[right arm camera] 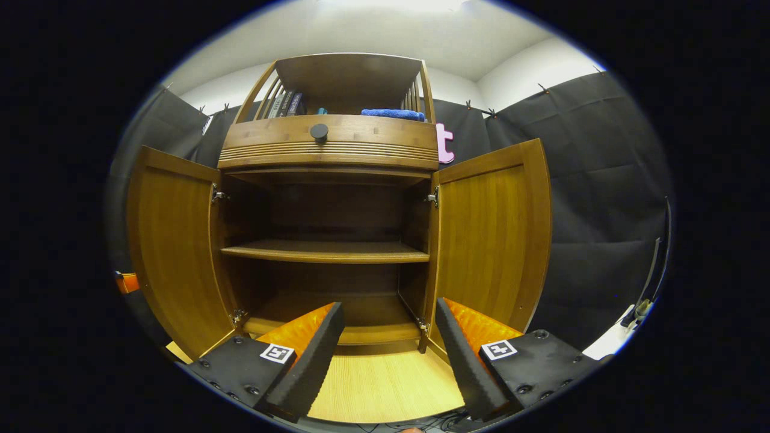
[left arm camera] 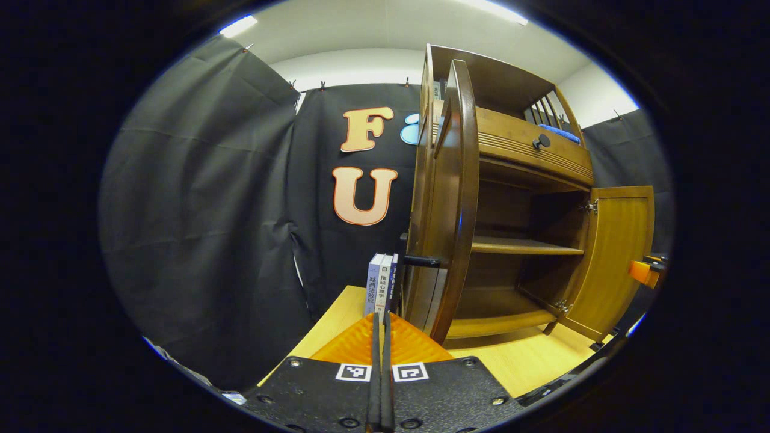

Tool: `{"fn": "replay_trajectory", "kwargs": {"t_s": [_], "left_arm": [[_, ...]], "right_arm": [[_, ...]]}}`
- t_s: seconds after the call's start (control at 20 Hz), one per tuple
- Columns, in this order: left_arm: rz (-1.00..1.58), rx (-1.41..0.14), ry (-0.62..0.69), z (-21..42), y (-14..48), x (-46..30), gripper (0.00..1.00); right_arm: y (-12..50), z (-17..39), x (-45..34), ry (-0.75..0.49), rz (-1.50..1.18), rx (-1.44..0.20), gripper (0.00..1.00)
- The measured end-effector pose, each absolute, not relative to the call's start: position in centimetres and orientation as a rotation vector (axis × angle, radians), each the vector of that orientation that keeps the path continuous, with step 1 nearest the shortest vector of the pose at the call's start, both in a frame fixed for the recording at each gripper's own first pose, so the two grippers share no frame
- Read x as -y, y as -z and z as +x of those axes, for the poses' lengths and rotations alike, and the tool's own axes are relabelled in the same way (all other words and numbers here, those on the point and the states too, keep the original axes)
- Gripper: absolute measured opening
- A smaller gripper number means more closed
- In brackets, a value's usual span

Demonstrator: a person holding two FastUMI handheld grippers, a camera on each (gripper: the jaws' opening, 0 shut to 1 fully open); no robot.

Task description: Open the right door of the double-door shoe cabinet with the right hand, and open the left door with the left hand.

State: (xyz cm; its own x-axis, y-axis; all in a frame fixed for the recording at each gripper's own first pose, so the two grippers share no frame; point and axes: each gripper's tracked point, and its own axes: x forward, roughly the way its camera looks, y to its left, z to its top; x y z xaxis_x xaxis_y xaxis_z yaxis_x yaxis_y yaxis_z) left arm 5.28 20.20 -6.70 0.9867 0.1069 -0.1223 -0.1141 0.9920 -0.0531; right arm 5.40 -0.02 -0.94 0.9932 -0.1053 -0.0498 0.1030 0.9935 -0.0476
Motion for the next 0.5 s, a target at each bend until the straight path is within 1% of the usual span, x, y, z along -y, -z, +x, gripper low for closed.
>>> {"fn": "replay_trajectory", "kwargs": {"t_s": [0.05,0.1,0.2,0.45,0.5], "left_arm": [[-0.066,-0.122,-0.109,5.0,6.6,-20.1,0.04],[-0.077,-0.127,-0.107,4.7,6.4,-20.0,0.0],[-0.098,-0.139,-0.112,4.2,6.0,-20.1,0.0],[-0.117,-0.112,-0.158,2.9,3.2,-20.5,0.0],[-0.107,-0.11,-0.16,3.0,2.9,-20.5,0.0]], "right_arm": [[0.9,5.5,-0.1,0.105,-0.045,-0.052,0.98],[0.9,5.6,-0.2,0.101,-0.047,-0.053,1.0],[0.9,5.9,-0.8,0.092,-0.041,-0.062,0.94],[0.6,6.0,-1.3,0.089,-0.03,-0.074,0.94],[0.6,5.9,-1.3,0.09,-0.031,-0.078,0.98]]}}
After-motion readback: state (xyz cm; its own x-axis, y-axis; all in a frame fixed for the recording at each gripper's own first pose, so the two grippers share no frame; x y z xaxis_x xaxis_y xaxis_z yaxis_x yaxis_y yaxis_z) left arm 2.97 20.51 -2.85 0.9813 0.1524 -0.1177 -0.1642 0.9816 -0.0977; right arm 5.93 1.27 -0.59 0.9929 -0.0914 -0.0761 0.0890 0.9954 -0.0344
